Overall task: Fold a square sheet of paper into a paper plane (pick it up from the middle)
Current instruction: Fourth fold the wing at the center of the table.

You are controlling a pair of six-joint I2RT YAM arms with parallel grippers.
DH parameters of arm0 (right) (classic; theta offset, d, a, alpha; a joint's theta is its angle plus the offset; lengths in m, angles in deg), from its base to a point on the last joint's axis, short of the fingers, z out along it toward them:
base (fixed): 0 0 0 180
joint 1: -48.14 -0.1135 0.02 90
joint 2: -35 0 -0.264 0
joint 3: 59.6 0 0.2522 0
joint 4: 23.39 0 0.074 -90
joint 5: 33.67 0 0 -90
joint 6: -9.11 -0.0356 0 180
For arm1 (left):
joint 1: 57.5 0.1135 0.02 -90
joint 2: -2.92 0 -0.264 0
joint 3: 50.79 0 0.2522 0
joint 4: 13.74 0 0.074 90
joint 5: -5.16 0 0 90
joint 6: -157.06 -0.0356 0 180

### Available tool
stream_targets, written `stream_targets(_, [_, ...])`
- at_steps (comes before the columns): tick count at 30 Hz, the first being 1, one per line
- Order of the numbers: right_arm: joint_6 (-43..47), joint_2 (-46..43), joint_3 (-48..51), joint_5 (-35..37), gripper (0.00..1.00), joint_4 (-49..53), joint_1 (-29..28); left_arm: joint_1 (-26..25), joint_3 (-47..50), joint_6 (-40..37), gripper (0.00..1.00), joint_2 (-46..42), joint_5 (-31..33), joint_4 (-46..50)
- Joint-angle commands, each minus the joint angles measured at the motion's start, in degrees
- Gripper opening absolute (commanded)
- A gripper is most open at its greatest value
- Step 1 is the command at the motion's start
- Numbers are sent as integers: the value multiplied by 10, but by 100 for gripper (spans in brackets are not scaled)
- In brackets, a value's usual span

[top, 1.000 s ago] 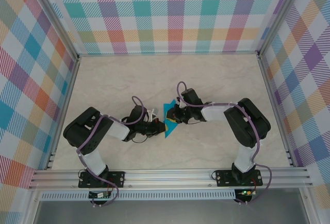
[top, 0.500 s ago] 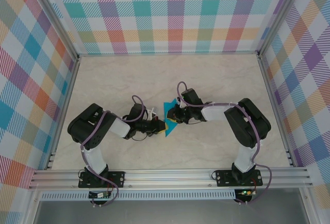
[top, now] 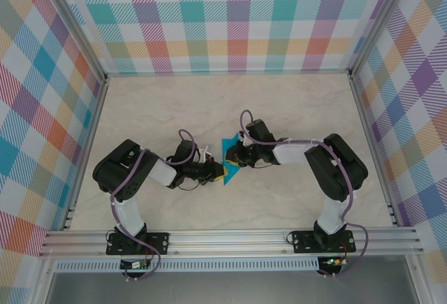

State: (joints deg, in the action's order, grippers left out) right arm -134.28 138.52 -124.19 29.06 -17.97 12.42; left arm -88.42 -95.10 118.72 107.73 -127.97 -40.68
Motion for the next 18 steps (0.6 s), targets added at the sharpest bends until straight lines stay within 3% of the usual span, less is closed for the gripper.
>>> stream_targets(1, [-10,13,-8,-13,18,-26,0,11,-12,5,1,14,-11,-15])
stream_targets(18, [-11,47,-19,26,17,-8,0,13,-1,1,4,4,-1,1])
